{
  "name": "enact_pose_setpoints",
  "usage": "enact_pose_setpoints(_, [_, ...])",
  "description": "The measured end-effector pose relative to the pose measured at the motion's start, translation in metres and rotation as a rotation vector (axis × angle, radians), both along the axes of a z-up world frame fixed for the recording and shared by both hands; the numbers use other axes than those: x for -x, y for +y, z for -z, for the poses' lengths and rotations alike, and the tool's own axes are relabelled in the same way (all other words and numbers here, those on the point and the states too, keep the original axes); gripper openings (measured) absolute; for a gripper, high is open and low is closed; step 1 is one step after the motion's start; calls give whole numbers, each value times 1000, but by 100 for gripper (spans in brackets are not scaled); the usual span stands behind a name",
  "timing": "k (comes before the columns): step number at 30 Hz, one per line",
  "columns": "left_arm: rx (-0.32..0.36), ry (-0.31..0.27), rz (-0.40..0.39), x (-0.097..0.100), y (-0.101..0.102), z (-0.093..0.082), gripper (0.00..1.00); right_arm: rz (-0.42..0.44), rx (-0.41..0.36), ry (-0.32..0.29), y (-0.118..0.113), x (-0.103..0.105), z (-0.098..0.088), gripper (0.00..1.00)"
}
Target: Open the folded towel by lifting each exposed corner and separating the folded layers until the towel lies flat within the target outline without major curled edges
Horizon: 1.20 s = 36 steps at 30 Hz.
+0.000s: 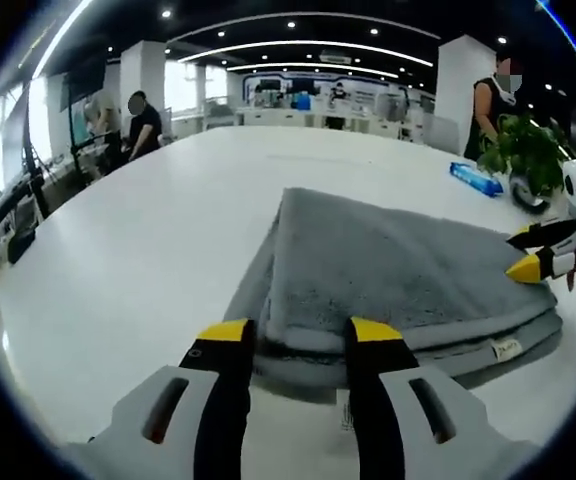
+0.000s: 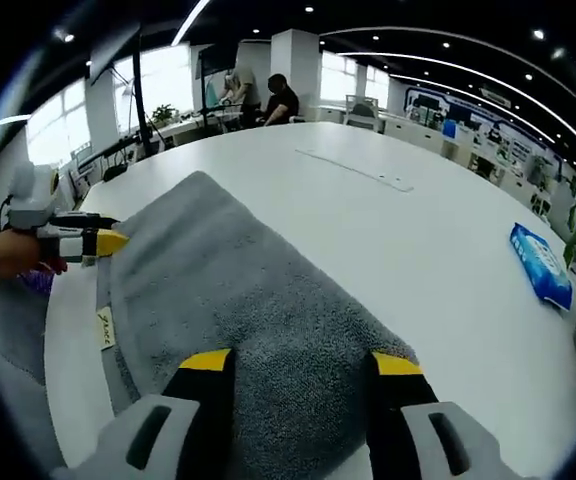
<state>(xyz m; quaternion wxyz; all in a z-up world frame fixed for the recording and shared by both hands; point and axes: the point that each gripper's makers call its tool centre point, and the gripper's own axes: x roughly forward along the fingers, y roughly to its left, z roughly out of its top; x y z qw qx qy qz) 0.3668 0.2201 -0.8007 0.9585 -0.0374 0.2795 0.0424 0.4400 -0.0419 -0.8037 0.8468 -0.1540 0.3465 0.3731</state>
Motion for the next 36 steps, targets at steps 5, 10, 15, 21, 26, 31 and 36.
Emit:
enact_pose_setpoints(5, [-4, 4, 34, -2, -2, 0, 35, 31, 23, 33, -4, 5, 1, 51])
enact_pose_setpoints(10, [13, 63, 128, -10, -7, 0, 34, 73, 41, 68, -10, 12, 2, 51])
enact_pose_setpoints(15, [10, 102, 209, -19, -16, 0, 34, 127, 43, 82, -21, 24, 3, 51])
enact_pose_setpoints(21, [-2, 129, 275, -27, -23, 1, 34, 168, 32, 77, -31, 39, 3, 51])
enact_pose_setpoints(26, [-13, 134, 292, -28, -26, 1, 34, 197, 23, 66, -32, 41, 3, 51])
enact_pose_setpoints(31, [-20, 152, 336, -35, -29, 1, 34, 217, 23, 66, -35, 49, 3, 51])
enact_pose_setpoints(36, [-28, 153, 398, -44, -36, 1, 34, 256, 11, 63, -41, 57, 4, 51])
